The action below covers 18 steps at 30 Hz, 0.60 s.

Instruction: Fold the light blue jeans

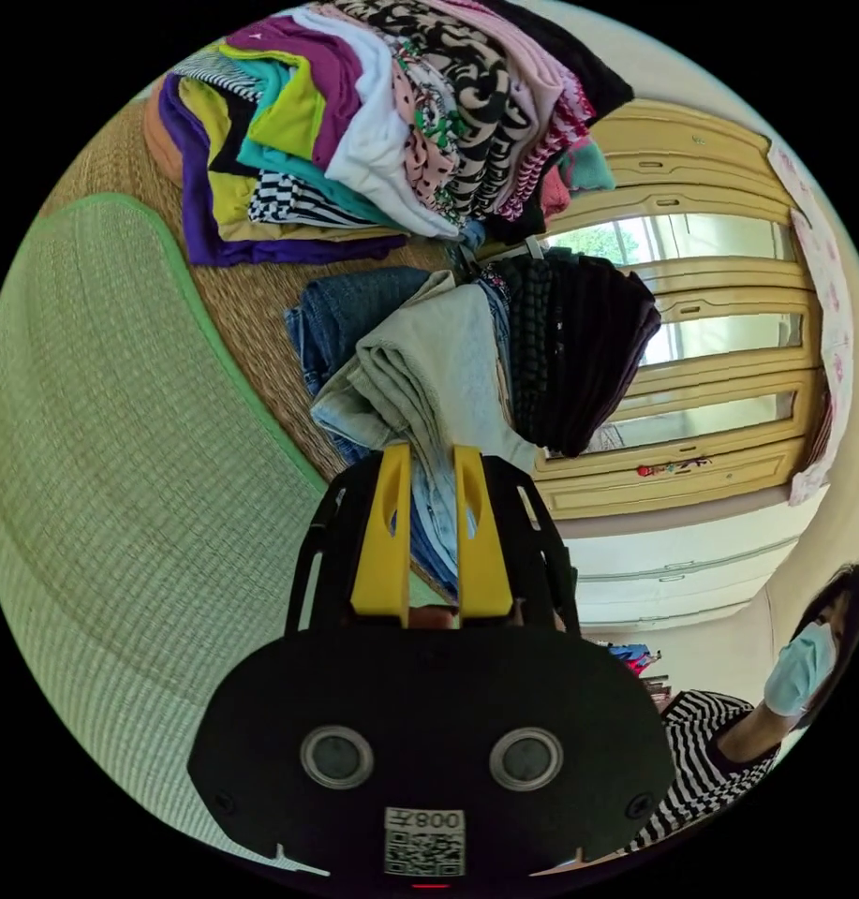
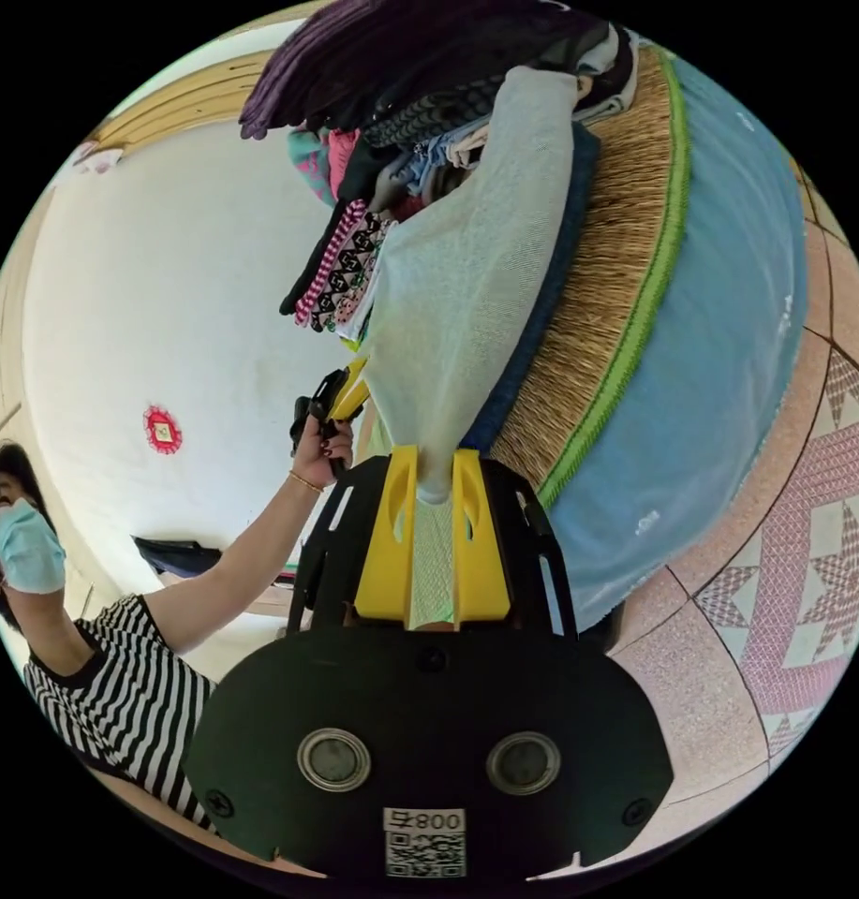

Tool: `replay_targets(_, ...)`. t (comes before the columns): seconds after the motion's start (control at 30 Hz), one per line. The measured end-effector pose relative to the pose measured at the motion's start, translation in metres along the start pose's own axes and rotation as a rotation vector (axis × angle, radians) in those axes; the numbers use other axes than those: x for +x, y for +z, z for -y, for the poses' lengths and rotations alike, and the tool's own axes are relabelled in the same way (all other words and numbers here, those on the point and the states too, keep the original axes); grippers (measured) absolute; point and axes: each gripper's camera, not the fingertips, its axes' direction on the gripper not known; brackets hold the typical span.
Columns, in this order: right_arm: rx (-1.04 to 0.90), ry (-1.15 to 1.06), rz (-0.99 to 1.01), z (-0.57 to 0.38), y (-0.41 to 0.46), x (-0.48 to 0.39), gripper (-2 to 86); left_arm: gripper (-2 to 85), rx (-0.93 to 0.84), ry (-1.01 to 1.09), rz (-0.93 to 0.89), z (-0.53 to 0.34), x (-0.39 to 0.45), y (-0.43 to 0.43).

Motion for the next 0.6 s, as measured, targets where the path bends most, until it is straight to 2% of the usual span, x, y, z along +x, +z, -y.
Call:
replay_targets(0.1, 0.002, -0.093, -0.118, -0.014, -0.003, -0.044, 3.1, 6.2, 0.098, 0.040, 0.031, 0.007, 0.013, -0.001)
replay_targets(0.23, 0.041, -0.347, -0.209, 0.011, 0.019, -0.133, 0.7, 3.8, 0.139, 0.160, 0.097, 0.027, 0.045, 0.021)
replay_targets(0.37, 0.033, -0.559, -0.402, 0.078, 0.092, -0.213, 0.2, 1.6, 0.075, 0.242, 0.285, 0.052, 0.070, 0.065)
replay_targets(0.6, -0.059, -0.627, -0.709, 0.173, 0.238, -0.272, 0.0, 0.3, -0.055, 0.305, 0.584, 0.066, 0.079, 0.130)
